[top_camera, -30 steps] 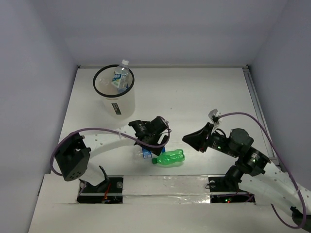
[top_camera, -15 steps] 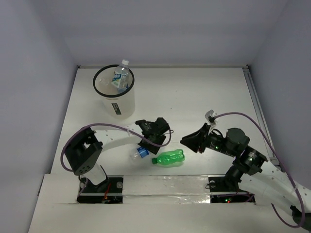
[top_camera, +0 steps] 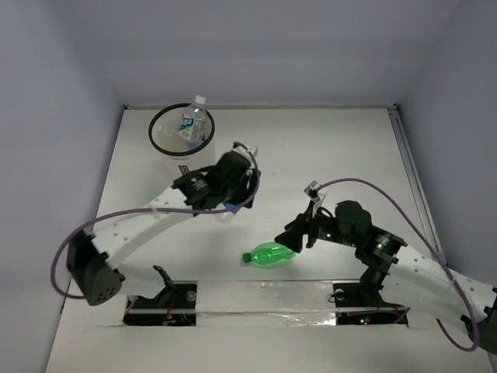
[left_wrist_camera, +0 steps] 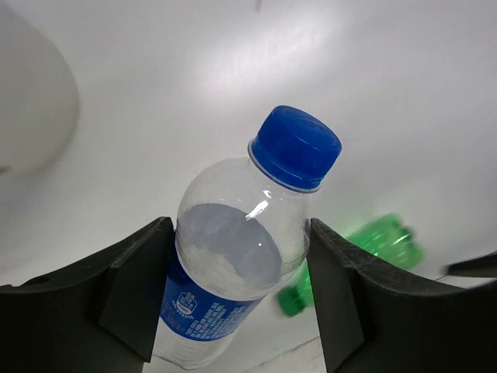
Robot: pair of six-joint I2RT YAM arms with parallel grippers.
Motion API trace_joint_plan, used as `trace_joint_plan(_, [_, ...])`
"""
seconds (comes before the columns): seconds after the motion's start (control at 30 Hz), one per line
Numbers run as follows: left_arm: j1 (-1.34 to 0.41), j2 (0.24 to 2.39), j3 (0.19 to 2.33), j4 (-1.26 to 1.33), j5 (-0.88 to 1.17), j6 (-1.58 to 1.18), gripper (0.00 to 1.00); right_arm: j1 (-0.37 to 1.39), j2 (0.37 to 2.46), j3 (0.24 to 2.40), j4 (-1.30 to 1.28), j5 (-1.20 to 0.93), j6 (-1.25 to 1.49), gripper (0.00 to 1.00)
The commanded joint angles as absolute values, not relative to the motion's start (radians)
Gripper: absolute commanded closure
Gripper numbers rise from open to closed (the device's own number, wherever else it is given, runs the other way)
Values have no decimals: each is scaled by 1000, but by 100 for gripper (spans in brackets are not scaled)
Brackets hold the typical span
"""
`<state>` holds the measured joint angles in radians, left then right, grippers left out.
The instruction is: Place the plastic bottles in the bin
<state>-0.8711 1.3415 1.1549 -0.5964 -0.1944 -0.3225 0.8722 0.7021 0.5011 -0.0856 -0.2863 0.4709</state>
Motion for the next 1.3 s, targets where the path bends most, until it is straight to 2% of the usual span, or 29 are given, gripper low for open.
trace_joint_plan(0.0, [-827, 1184, 1285, -528, -216, -315, 55, 920, 773, 531, -95, -246, 456, 28])
trace_joint_plan(0.17, [-712, 1056, 1387, -385, -235, -318, 54, 1103, 1007, 698, -250, -42, 405, 25])
trace_joint_plan(0.4, [-577, 976, 1370, -172, -417, -301, 53, 1176, 1170, 916, -446, 133, 367, 17])
trace_joint_plan(0.43, [-552, 976, 1364, -143, -419, -301, 53, 1190, 1192, 937, -469, 141, 359, 12])
trace_joint_plan(0.57, [-440, 1014, 1373, -114, -362, -311, 53, 1218, 1325, 1046, -659, 231, 327, 9])
trace_joint_plan(0.73, [-275, 1055, 1361, -52, -234, -353, 53, 1241, 1455, 1143, -768, 245, 281, 6])
trace_joint_plan(0.87, [-209, 1109, 1332, -6, -181, -370, 53, 1241, 1546, 1190, -840, 270, 229, 5])
trace_joint_plan(1.27, [-143, 1201, 1252, 149, -153, -379, 56, 1279, 1693, 1200, -815, 238, 94, 2])
